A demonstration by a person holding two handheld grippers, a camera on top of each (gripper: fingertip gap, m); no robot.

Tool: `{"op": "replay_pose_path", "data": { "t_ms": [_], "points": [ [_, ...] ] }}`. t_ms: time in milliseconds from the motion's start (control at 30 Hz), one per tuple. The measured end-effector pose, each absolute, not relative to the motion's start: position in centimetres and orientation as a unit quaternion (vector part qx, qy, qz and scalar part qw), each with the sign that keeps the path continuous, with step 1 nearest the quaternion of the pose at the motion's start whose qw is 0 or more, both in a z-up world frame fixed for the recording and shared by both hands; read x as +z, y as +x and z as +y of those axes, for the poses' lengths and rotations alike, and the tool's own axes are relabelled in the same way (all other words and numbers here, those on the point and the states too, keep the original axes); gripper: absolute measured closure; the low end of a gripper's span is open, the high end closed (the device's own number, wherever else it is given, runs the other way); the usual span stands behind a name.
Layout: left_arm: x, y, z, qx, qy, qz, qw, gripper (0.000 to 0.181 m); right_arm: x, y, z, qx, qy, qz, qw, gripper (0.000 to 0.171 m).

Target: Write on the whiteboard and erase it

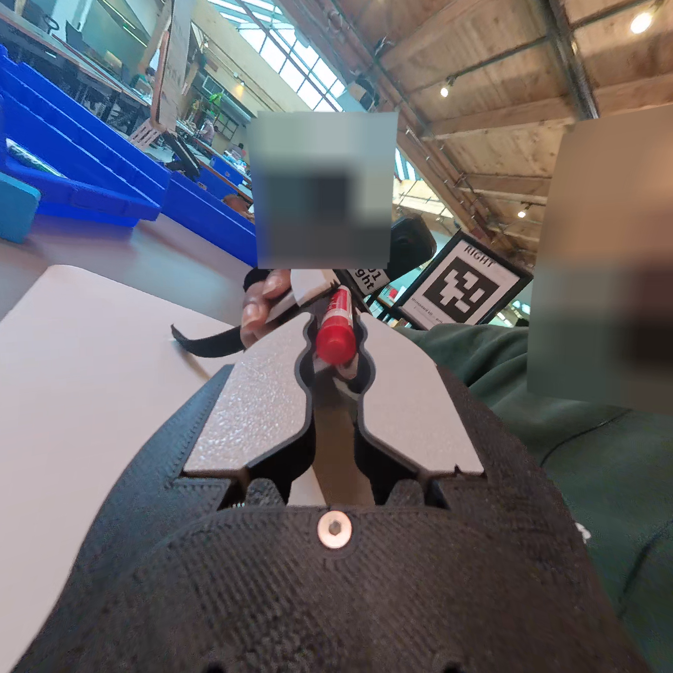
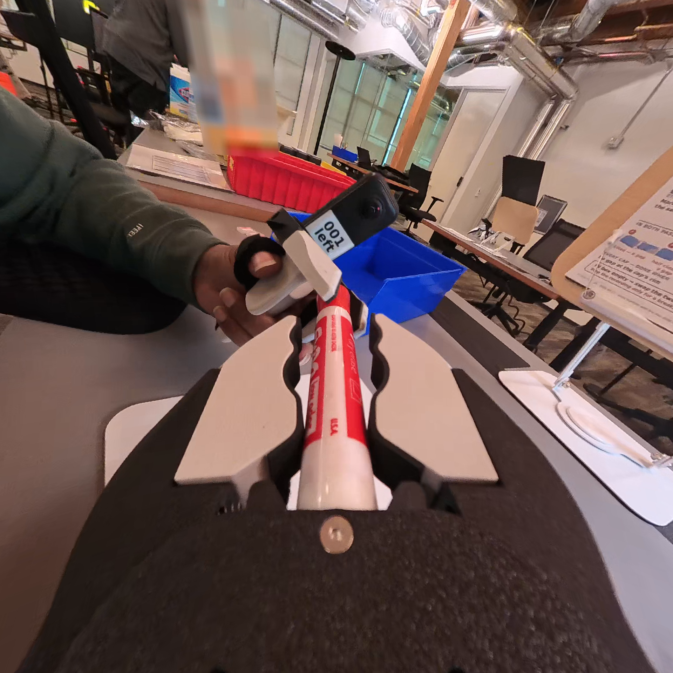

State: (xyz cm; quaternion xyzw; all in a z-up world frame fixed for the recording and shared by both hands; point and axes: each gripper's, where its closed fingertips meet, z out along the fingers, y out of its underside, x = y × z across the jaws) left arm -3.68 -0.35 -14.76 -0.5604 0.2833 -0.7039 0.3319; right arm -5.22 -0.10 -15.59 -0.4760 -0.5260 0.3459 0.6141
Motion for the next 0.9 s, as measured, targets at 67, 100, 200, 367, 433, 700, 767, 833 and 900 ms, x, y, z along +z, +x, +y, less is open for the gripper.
{"op": "replay_pose_path", "data": {
  "t_ms": [67, 100, 200, 367, 433, 700, 767, 833, 900],
  "points": [
    [-15.0, -3.5, -0.4, -0.71, -0.561, 0.277, 0.323, 0.161, -15.5, -5.0, -0.1, 0.343, -0.474, -0.527, 0.617, 0.135],
    [-15.2, -3.4, -0.5, -0.711, -0.562, 0.275, 0.32, 0.161, -15.5, -4.9, -0.1, 0.341, -0.474, -0.527, 0.617, 0.134],
    [-15.5, -3.3, -0.4, -0.709, -0.567, 0.274, 0.316, 0.161, -15.9, -4.8, 0.0, 0.346, -0.483, -0.531, 0.604, 0.134],
    [-16.2, -3.2, 0.0, -0.704, -0.582, 0.263, 0.312, 0.161, -16.8, -4.8, 0.5, 0.363, -0.501, -0.526, 0.583, 0.134],
    [-16.6, -3.2, 0.1, -0.702, -0.587, 0.259, 0.308, 0.162, -17.0, -4.7, 0.6, 0.367, -0.505, -0.526, 0.578, 0.134],
    [-17.3, -3.1, 0.2, -0.696, -0.603, 0.252, 0.298, 0.161, -17.8, -4.7, 0.6, 0.391, -0.514, -0.524, 0.555, 0.135],
    [-17.5, -3.1, 0.3, -0.696, -0.605, 0.248, 0.296, 0.161, -17.9, -4.8, 0.6, 0.401, -0.517, -0.523, 0.547, 0.136],
    [-17.6, -3.1, 0.6, -0.701, -0.605, 0.235, 0.294, 0.161, -17.9, -4.8, 0.8, 0.412, -0.518, -0.523, 0.538, 0.136],
    [-17.7, -3.1, 1.0, -0.704, -0.608, 0.219, 0.294, 0.161, -18.0, -4.8, 1.1, 0.424, -0.522, -0.523, 0.524, 0.136]
  ]
}}
